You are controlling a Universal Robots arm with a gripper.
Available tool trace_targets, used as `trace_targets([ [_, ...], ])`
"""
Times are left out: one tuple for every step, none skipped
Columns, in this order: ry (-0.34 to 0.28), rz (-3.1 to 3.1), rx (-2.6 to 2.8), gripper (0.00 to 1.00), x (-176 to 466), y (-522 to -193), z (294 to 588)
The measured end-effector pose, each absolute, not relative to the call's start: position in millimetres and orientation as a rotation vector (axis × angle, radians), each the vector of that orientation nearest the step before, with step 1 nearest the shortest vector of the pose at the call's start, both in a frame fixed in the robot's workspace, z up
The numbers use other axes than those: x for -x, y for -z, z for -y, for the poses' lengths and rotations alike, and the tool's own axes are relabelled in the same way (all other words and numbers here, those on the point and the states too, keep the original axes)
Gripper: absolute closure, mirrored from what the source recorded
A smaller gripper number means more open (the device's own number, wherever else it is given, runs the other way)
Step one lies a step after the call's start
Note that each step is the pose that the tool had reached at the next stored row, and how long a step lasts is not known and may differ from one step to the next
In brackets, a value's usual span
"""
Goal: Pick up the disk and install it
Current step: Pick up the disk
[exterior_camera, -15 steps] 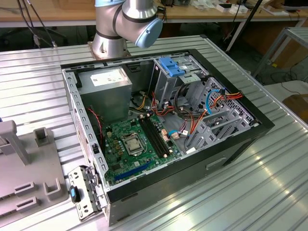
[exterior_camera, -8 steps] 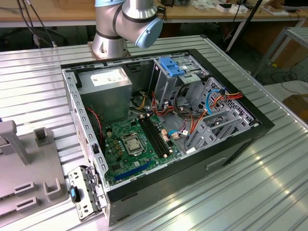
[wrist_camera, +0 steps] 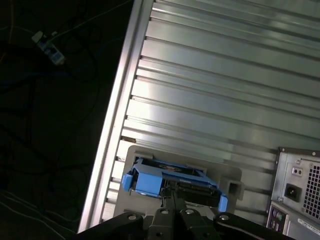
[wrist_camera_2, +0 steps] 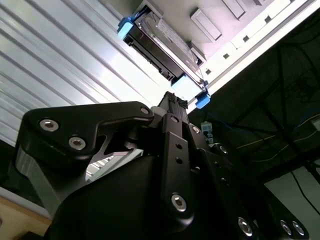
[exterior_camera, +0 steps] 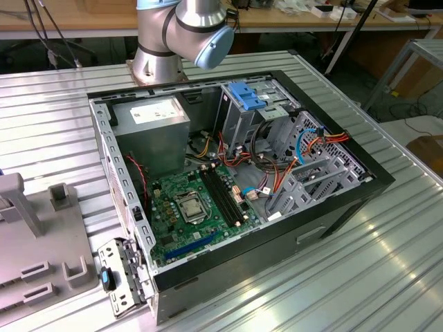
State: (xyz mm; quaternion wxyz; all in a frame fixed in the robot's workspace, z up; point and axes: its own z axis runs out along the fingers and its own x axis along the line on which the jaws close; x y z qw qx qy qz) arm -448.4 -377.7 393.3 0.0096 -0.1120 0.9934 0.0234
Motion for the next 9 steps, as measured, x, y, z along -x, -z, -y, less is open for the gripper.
trace_targets([
  [-0.073,-3.102,0.352,0.89,448.4,-393.3,377.7],
  [-0.073,-3.101,0.354,0.89,448.4,-393.3,377.8],
  [-0.073,-3.101,0.355,0.89,448.4,-393.3,377.7],
  [-0.073,-3.101,0.357,0.89,448.4,-393.3,377.7],
  [-0.073,-3.100,0.362,0.89,448.4,-393.3,377.7],
  [-0.073,-3.100,0.369,0.89,448.4,-393.3,377.7],
  [-0.074,-3.099,0.377,0.89,448.4,-393.3,377.7],
  [-0.074,-3.098,0.387,0.89,448.4,-393.3,377.7],
  [-0.074,-3.097,0.395,0.89,448.4,-393.3,377.7],
])
